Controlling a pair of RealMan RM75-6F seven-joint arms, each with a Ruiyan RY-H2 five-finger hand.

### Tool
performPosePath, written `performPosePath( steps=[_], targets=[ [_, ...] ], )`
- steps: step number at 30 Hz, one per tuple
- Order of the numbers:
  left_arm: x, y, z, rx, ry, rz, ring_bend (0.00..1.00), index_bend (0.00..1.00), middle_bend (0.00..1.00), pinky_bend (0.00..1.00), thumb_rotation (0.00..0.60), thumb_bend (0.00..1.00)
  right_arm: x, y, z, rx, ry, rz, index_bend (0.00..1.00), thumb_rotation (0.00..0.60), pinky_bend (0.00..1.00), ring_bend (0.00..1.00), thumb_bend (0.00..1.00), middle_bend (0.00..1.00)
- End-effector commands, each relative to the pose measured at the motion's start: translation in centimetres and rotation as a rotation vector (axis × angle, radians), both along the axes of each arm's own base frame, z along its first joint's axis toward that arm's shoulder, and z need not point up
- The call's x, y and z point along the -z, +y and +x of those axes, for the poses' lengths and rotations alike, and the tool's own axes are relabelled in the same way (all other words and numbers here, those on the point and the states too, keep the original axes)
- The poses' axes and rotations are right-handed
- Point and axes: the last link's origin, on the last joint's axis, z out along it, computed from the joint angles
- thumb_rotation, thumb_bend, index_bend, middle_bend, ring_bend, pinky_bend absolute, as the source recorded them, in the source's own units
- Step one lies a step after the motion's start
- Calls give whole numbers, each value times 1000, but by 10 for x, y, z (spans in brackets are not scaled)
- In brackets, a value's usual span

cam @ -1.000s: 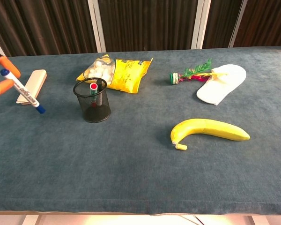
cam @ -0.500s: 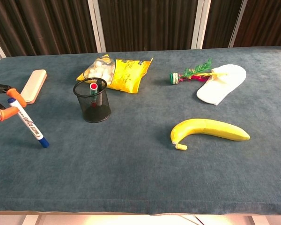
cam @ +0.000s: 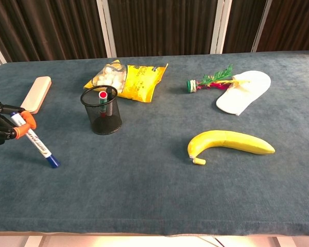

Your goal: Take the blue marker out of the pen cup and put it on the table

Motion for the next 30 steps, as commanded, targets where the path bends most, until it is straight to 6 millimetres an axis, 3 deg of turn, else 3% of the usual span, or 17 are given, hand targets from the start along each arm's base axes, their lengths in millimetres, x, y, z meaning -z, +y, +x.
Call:
performPosePath(
  steps=[1, 4, 12, 17, 22, 24, 27, 30],
  targets=[
    [9, 8, -9, 20, 117, 54, 1000, 485, 980, 1000, 600, 461, 0, 0, 0, 0, 1, 2, 2, 600, 141, 9, 139, 0],
    [16, 10, -16, 25, 188, 67, 955, 395, 865, 964, 600, 452, 1, 0, 0, 2, 2, 3, 2, 600, 141, 9, 140, 0],
    [25, 11, -25, 87, 366, 74, 543, 249, 475, 772, 600, 448, 1, 1, 0, 3, 2, 4, 2, 600, 141, 9, 139, 0],
    [23, 14, -19, 141, 398, 127, 426, 214, 350, 683, 600, 449, 0, 1, 0, 2, 1, 3, 2, 600, 141, 9, 140, 0],
    [-13, 10, 3, 311, 450, 381, 389, 209, 312, 619, 600, 450, -1, 2, 0, -4, -2, -5, 3, 600, 142, 8, 139, 0],
    [-30, 4, 9, 414, 488, 453, 385, 210, 312, 541, 600, 450, -2, 2, 0, -2, -1, -11, 2, 600, 142, 9, 140, 0],
    [-59, -13, 6, 542, 615, 530, 330, 227, 311, 372, 600, 452, -3, 2, 0, -1, 0, -18, 3, 600, 142, 9, 140, 0],
    [-79, -37, -3, 591, 722, 573, 299, 248, 309, 335, 600, 456, -5, 2, 1, -10, -1, -31, 3, 600, 141, 9, 140, 0]
  ],
)
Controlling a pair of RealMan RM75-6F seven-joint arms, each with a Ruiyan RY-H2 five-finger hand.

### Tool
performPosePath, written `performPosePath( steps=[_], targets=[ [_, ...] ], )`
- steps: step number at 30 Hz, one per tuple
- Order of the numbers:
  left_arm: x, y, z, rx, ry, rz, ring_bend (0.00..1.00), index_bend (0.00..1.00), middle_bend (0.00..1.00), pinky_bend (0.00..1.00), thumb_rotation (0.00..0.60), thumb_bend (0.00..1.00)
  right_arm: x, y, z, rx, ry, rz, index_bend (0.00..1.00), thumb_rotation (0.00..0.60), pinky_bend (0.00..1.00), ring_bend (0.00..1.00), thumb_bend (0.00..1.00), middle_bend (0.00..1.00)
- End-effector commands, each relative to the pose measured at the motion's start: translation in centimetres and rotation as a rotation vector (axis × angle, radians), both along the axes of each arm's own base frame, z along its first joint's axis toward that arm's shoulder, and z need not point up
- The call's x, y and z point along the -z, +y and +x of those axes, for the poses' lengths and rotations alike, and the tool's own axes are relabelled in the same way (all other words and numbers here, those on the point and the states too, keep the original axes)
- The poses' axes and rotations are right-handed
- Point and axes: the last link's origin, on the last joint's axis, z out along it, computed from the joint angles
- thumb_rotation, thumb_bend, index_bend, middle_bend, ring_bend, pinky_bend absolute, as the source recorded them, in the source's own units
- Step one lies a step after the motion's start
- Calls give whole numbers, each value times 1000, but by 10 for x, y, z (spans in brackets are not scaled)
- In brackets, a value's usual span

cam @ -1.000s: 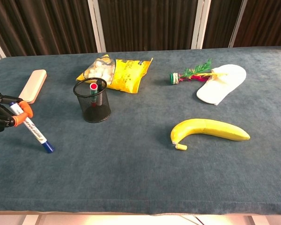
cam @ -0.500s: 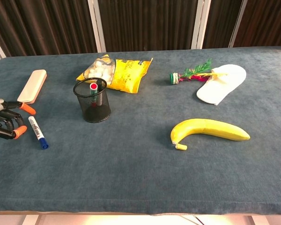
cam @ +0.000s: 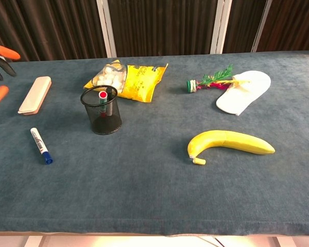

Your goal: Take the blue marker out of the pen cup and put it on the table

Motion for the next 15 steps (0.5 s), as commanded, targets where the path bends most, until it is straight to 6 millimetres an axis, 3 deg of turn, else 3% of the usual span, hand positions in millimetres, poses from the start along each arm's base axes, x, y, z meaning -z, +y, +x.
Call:
performPosePath(
  steps=[1, 4, 10, 15],
  targets=[
    [-40, -42, -15, 92, 174, 96, 298, 254, 309, 331, 600, 456, -3, 0, 1, -8, 2, -24, 3, 600, 141, 9, 139, 0],
    [-45, -59, -23, 74, 192, 75, 298, 269, 310, 325, 600, 457, -6, 0, 1, -10, 5, -52, 3, 600, 140, 9, 139, 0],
    [-46, -73, -35, 3, 212, 33, 297, 296, 317, 316, 600, 472, -7, -1, 0, -5, 18, -81, 9, 600, 142, 9, 140, 0],
    [-45, -68, -39, -45, 216, -9, 297, 303, 319, 315, 600, 483, -4, -3, -1, 6, 24, -70, 9, 600, 141, 9, 139, 0]
  ],
)
